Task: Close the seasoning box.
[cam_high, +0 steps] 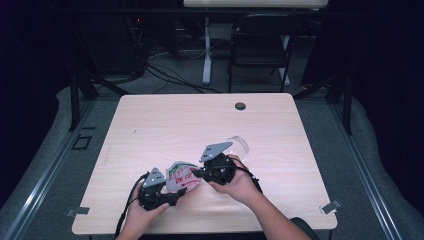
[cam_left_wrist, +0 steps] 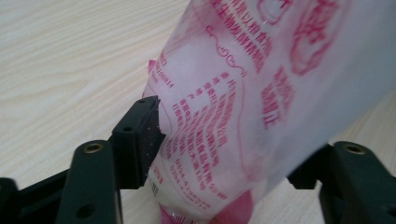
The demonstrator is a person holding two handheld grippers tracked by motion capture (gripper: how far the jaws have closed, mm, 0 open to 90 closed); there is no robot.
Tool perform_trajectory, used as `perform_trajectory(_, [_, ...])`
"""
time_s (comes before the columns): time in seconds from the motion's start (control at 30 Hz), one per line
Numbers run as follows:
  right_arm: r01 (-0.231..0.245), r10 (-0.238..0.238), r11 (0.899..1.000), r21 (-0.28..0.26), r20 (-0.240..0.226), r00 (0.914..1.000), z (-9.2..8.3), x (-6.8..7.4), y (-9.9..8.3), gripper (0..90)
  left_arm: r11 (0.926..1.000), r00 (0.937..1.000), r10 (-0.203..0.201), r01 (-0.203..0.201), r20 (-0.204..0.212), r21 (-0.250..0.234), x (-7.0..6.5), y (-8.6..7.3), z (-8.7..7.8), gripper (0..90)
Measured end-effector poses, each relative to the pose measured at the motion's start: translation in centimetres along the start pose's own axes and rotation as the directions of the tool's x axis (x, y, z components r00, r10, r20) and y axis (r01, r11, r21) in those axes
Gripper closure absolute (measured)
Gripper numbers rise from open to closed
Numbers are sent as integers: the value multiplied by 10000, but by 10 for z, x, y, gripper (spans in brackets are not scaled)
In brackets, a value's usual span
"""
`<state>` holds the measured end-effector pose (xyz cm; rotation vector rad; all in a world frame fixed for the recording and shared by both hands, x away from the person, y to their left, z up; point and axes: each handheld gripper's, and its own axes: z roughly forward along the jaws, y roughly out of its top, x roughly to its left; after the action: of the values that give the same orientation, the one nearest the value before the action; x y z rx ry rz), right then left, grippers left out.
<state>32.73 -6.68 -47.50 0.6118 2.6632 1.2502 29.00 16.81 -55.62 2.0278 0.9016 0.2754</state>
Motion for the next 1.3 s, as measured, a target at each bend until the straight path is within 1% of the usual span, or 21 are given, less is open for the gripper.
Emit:
perform_trajectory(0.1, [38, -38, 10000, 91, -6, 10000, -1, -1, 0, 900, 10000, 9999, -31, 32, -97, 18, 2, -2, 3, 334])
perform_trajectory(0.17, [37, -37, 9999, 95, -14, 10000, -1, -1, 0, 900, 9999, 9998, -161, 161, -73, 28, 2, -3, 5, 323])
perform_trajectory(0.3, [29, -28, 10000, 91, -26, 10000, -1, -1, -1, 900, 9999, 9998, -156, 156, -133, 29, 3, -6, 9, 285])
perform_trajectory(0.37, [21, -20, 10000, 38, -25, 10000, -1, -1, -2, 900, 9998, 9998, -175, 176, -102, 103, 5, -6, 11, 265])
perform_trajectory(0.4, [19, -18, 10000, 36, -20, 10000, -1, -1, -2, 900, 9995, 9997, -249, 249, -33, 168, 6, -7, 12, 258])
perform_trajectory(0.43, [15, -15, 10000, 45, -25, 10000, -1, -1, -2, 900, 9992, 9997, -251, 251, -9, 319, 6, -9, 15, 255])
perform_trajectory(0.5, [16, -15, 10000, 42, -14, 10000, -1, -1, -2, 900, 9984, 9999, -112, 113, -16, 553, 7, -10, 18, 251])
perform_trajectory(0.57, [16, -16, 10000, 60, -17, 10000, -1, -1, -2, 900, 9967, 9999, -126, 124, 18, 801, 7, -11, 23, 251])
perform_trajectory(0.63, [24, -24, 10000, 47, 16, 10000, -1, -1, -3, 900, 9962, 10000, -8, 4, 53, 868, 9, -12, 26, 247])
perform_trajectory(0.67, [14, -14, 10000, 43, 28, 10000, -1, 0, -3, 900, 9963, 10000, -37, 30, 75, 865, 9, -12, 28, 245])
perform_trajectory(0.73, [28, -29, 10000, 68, 18, 10000, -1, -1, -3, 900, 9955, 10000, 74, -74, 0, 947, 10, -13, 31, 242])
perform_trajectory(0.77, [28, -28, 10000, 62, 25, 10000, -1, -1, -3, 900, 9954, 10000, 23, -25, 16, 958, 10, -13, 33, 242])
perform_trajectory(0.87, [32, -32, 10000, 56, 66, 10000, -1, 0, -3, 900, 9951, 9999, 108, -106, -13, 985, 11, -13, 35, 232])
perform_trajectory(1.0, [9, -9, 10000, 43, 93, 10000, -1, 0, -3, 900, 9945, 9998, 113, -95, -168, 1043, 11, -12, 35, 211])
perform_trajectory(1.1, [-10, 10, 10000, 11, 103, 9999, 0, 0, -3, 900, 9936, 9986, 125, -67, -507, 1129, 8, -12, 37, 163])
perform_trajectory(1.13, [-13, 13, 10000, 8, 97, 10000, 0, 0, -3, 900, 9931, 9983, 204, -139, -546, 1168, 8, -12, 37, 152])
perform_trajectory(1.3, [-20, 21, 10000, -9, 108, 9999, 0, 0, -3, 900, 9918, 9978, 301, -224, -599, 1256, 7, -12, 37, 152])
